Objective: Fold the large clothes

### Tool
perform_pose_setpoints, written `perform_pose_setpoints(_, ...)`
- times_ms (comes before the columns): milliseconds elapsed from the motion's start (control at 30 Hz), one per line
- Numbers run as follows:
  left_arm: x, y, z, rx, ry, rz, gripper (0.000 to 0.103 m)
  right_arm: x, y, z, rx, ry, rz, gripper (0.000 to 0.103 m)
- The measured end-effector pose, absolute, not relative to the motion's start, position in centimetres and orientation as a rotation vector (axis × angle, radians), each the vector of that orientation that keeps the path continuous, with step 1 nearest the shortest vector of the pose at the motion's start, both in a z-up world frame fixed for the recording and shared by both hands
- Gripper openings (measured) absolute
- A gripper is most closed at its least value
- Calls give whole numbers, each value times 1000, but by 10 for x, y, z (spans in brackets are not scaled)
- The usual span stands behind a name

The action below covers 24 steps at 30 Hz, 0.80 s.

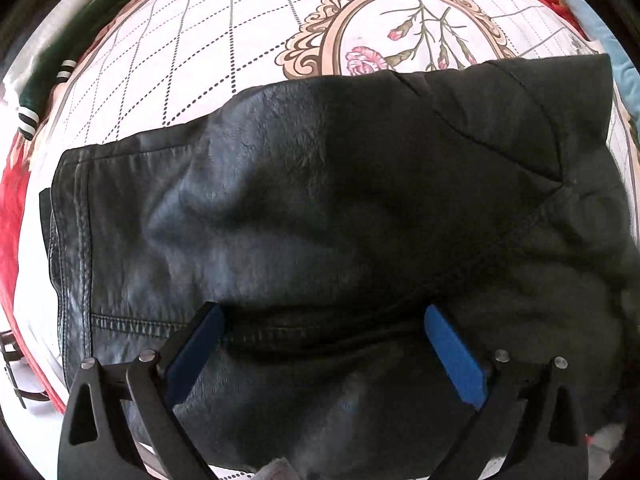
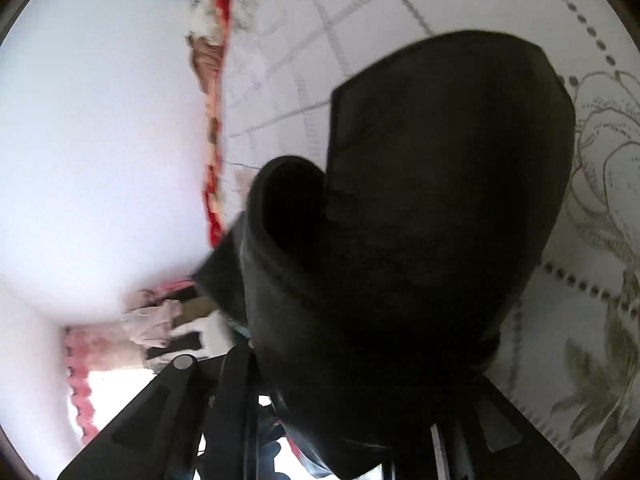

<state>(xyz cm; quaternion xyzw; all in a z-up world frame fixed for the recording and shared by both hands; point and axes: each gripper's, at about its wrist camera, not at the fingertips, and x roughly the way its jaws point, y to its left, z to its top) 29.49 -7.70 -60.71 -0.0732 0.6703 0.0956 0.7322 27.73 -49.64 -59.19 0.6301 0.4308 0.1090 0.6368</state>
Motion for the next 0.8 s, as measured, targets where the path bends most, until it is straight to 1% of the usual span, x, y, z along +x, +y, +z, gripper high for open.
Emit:
perform_pose_setpoints(100,299,-77,-611,-175,1481,207,103,281,-481,-574,1438,914,405,18)
perform_pose_setpoints(133,300,-78,-613,-176,1483,204,103,283,-477,-572,1425,908,440,24)
perform_pose_setpoints(167,301,-79,-614,-170,1485,199,103,286,-473,-574,1400,919,453,26)
perform_pose_setpoints(200,302,-79,-615,-166,1486,196,103,289,-470,-578,1379,948,428,35)
perform_pose_setpoints(233,302,-79,-615,-164,1487,195,103,293,-468,-588,1371,994,380,52)
perform_pose_setpoints(267,304,-79,-617,-162,1488,194,103,297,-466,-600,1380,1037,343,57)
perform_pose_setpoints(300,304,-81,-617,-161,1489,193,103,302,-463,-611,1386,1077,312,58)
perform_pose_setpoints(367,304,-80,-617,-173,1485,197,103,310,-458,-613,1368,1073,312,58)
perform_pose_setpoints(400,304,-78,-617,-180,1484,198,103,317,-452,-608,1326,1081,317,56)
perform_pose_setpoints(467,307,-79,-618,-196,1480,201,103,324,-446,-600,1272,1092,299,23)
perform_pose_setpoints(500,309,-80,-619,-202,1485,202,103,326,-444,-597,1264,1099,280,16)
perform_pose_setpoints(567,314,-80,-619,-212,1487,199,103,326,-440,-587,1283,1076,259,15)
perform_pose_setpoints(700,318,-75,-609,-272,1489,169,103,320,-433,-546,1252,1021,213,14)
perform_pose_setpoints(800,317,-71,-607,-277,1470,188,103,322,-430,-525,1202,1003,176,14)
